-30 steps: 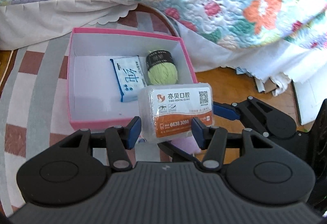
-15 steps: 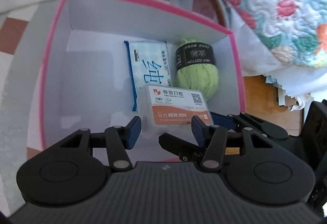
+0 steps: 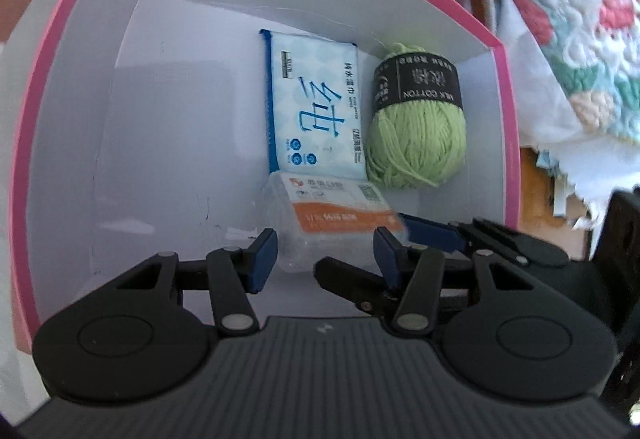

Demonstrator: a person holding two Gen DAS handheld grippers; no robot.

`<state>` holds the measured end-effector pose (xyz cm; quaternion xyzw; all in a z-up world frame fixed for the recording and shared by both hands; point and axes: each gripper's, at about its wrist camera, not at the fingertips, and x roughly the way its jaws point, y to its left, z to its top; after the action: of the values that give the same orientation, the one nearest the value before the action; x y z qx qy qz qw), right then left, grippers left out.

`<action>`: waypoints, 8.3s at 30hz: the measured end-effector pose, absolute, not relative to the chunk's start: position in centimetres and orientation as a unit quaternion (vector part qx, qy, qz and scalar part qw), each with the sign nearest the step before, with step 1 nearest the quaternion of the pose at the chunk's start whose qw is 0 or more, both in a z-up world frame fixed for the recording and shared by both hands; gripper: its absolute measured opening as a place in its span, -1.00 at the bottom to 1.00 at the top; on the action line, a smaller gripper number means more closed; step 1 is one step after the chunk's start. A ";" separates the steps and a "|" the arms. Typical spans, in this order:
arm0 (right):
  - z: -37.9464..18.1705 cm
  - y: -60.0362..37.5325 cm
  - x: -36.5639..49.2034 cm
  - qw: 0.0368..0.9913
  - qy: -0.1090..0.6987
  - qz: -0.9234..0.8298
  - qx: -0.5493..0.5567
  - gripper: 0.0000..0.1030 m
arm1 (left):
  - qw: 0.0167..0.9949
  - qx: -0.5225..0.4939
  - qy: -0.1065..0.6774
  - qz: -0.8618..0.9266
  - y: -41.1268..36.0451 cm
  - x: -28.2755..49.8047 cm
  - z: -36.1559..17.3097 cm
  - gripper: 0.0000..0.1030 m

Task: Organize objects
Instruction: 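Carry the dental box with the left tool into the pink box and release, then lift the left tool out of the box toward the foundation bottle, then lower the left tool onto the gold-capped foundation bottle and close on it, then carry the foundation bottle with the left tool into the pink box and release, then lift the left tool out of the box toward the white tissue pack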

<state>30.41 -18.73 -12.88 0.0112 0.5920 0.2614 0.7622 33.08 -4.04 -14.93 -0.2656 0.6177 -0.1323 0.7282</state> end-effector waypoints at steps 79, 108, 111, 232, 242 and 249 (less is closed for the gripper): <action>-2.7 -21.9 -0.7 0.909 0.361 0.170 -0.116 0.81 | 0.845 -0.033 0.494 -0.202 -3.3 8.2 -3.1 0.91; -16.5 -23.7 3.4 0.860 0.489 0.147 -0.018 0.16 | 0.767 -0.186 0.559 -0.255 -11.0 10.9 -17.9 -0.14; -16.7 -23.3 3.1 0.866 0.479 0.140 -0.040 0.02 | 0.765 -0.207 0.552 -0.262 -11.0 11.1 -18.2 -0.31; 1.4 -17.6 19.9 0.846 0.456 0.273 -0.032 0.01 | 0.811 -0.100 0.557 -0.147 -1.3 25.3 1.2 0.27; 6.6 -19.9 12.7 0.890 0.381 0.246 -0.032 0.39 | 0.833 -0.049 0.522 -0.177 -0.3 18.5 6.6 0.55; 7.4 -21.4 9.3 0.886 0.398 0.236 -0.031 0.70 | 0.833 -0.041 0.512 -0.205 1.2 14.2 7.0 0.71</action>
<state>9.33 -21.35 7.36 -0.0309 0.3975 0.2356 0.8863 14.22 1.19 6.96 -0.0412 0.5125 -0.2046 0.8329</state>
